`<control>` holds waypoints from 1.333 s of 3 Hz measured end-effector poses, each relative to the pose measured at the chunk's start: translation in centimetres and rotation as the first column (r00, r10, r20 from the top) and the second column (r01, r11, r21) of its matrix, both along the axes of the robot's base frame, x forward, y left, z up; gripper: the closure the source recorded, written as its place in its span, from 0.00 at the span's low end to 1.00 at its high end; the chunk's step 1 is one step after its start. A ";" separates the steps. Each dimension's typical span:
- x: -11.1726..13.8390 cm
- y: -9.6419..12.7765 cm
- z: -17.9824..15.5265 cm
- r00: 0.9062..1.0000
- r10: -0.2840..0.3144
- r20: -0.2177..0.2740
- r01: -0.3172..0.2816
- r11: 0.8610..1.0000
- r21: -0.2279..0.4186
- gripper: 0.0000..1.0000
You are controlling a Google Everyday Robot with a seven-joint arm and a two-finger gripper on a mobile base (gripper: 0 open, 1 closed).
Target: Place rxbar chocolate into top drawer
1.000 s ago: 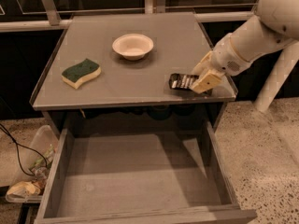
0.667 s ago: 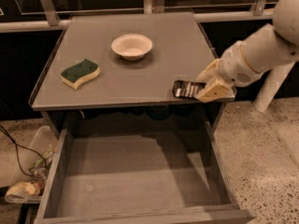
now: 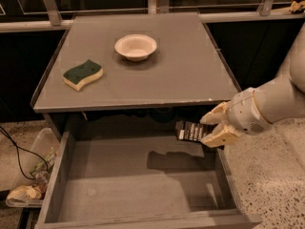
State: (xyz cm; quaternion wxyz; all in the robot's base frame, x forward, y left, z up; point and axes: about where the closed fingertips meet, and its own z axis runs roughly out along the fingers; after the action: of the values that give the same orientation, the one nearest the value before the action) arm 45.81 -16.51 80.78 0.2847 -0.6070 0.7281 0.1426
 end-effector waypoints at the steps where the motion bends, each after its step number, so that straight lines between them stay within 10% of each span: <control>1: 0.0 0.0 0.0 1.000 0.000 0.001 0.000 1.000 0.000 1.00; 4: -0.1 8.1 -10.0 0.996 0.076 -0.044 -0.061 0.957 0.285 1.00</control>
Offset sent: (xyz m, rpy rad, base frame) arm -0.0079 0.0785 -0.0853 0.2000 0.1142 0.1219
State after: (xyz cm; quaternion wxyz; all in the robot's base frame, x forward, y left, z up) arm 45.66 -8.42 70.79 0.3438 -0.5807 0.6861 0.2716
